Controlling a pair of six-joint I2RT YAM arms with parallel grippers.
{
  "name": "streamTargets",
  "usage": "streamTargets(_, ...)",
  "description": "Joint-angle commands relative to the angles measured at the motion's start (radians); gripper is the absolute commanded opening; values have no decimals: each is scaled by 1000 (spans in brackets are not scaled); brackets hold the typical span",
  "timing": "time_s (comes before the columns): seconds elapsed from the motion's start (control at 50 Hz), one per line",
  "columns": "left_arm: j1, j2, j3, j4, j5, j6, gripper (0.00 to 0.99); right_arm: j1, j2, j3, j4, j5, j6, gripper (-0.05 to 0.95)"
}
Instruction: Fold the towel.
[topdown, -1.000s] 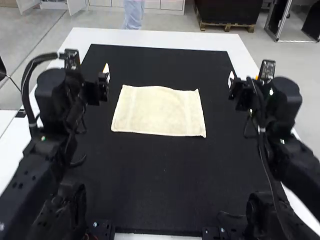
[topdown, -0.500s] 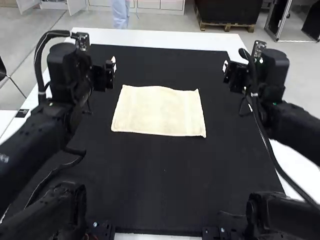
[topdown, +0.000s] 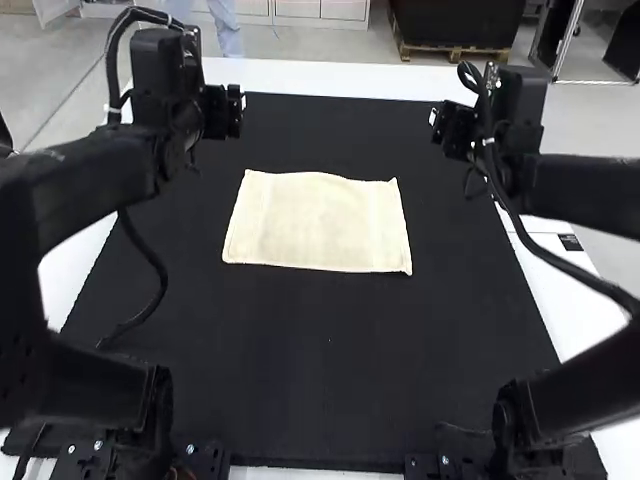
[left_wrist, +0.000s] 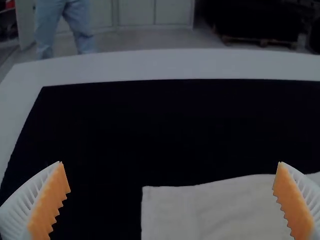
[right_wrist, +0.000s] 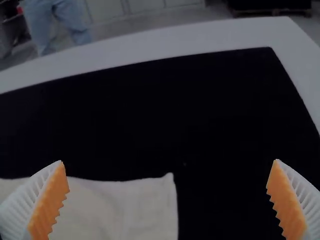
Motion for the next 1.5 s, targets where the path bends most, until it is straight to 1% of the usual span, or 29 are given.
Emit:
streamTargets(0.0,-19,46,49,9,3,-16,962,11,55,53,7,-19,13,915)
streamTargets(0.08,-32,89,67,17,3,-21,962,17,107,81,7,-21,16,915)
streamTargets(0.14,-44,126,87,18,2,-39,962,24,144,101,8,-21,19,915)
streamTargets(0.26,-56,175,116,17,2,-56,962,33,213,137,10,-21,27,915)
streamTargets(0.42,-56,202,134,18,3,-70,964,34,287,187,11,-29,45,915)
streamTargets(0.58,-52,216,137,23,8,-70,964,34,364,248,8,-32,68,915)
streamTargets(0.96,-50,255,137,52,12,-71,964,34,534,368,8,-30,81,915)
streamTargets(1.06,-48,268,150,49,17,-70,964,34,592,412,8,-35,88,915)
streamTargets(1.2,-30,293,167,45,22,-71,964,33,661,473,4,-41,96,915)
streamTargets(1.26,-19,302,173,40,37,-74,964,34,696,509,-15,-45,100,916)
streamTargets(1.32,-12,308,177,37,40,-79,964,34,723,544,-42,-53,104,916)
streamTargets(1.42,-7,313,179,38,55,-79,964,34,773,607,-76,-58,110,916)
streamTargets(1.48,-7,314,179,37,55,-79,964,34,801,648,-102,-61,116,916)
